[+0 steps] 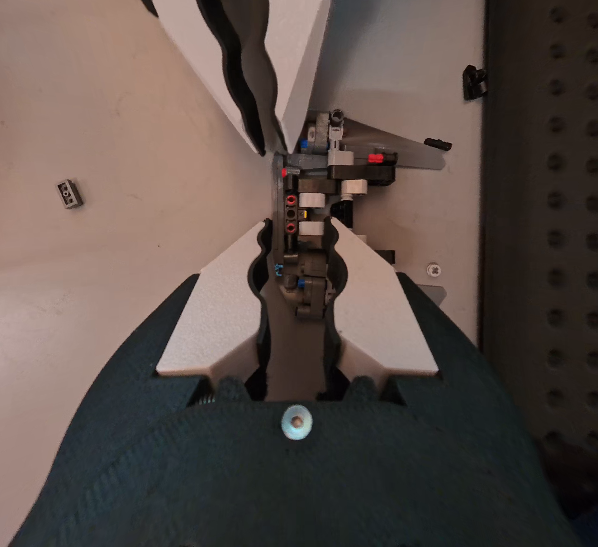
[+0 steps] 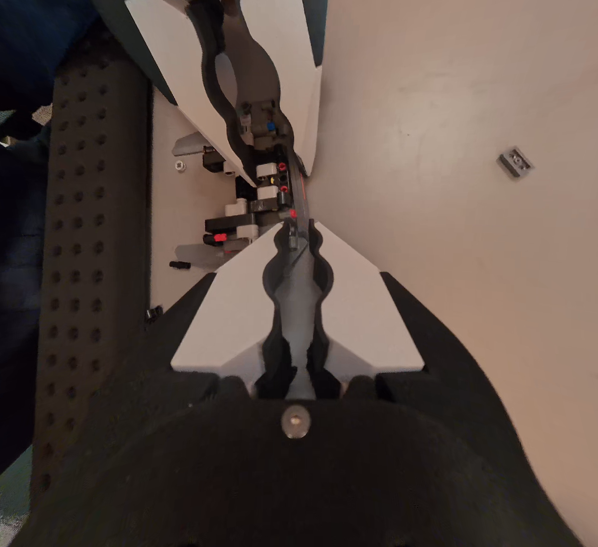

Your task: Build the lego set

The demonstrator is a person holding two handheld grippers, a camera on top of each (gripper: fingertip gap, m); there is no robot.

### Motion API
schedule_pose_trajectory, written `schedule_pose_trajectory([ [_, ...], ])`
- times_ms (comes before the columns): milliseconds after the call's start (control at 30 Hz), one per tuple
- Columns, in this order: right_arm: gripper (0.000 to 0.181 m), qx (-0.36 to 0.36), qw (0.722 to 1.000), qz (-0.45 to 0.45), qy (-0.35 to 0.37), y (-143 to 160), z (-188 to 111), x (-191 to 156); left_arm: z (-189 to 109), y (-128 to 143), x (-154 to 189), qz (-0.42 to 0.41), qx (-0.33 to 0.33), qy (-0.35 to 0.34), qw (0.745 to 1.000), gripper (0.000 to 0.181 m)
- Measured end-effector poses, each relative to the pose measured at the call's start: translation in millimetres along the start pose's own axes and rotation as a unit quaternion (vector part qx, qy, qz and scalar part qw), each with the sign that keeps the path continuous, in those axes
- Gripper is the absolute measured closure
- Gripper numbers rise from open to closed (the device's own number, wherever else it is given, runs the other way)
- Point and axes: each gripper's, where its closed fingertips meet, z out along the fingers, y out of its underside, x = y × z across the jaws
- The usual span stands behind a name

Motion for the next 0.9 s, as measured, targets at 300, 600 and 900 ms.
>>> schedule_pose_trajectory([
  [300, 0.17, -0.009, 1.0, -0.009, -0.009, 1.4, 9.3, -7.7, 0.1, -0.1, 0.4, -0.004, 0.003, 0.004, 1.0, 0.15],
  [600, 0.174, -0.009, 1.0, -0.001, 0.009, 2.5, 5.1, 0.7, 0.2, -0.5, 0.3, 0.001, 0.002, 0.001, 1.0, 0.15],
  [900, 0.177, -0.029, 0.999, -0.022, 0.03, 5.6, 9.8, 4.6, 0.2, -0.2, 0.1, 0.0, -0.001, 0.0, 1.0, 0.15],
])
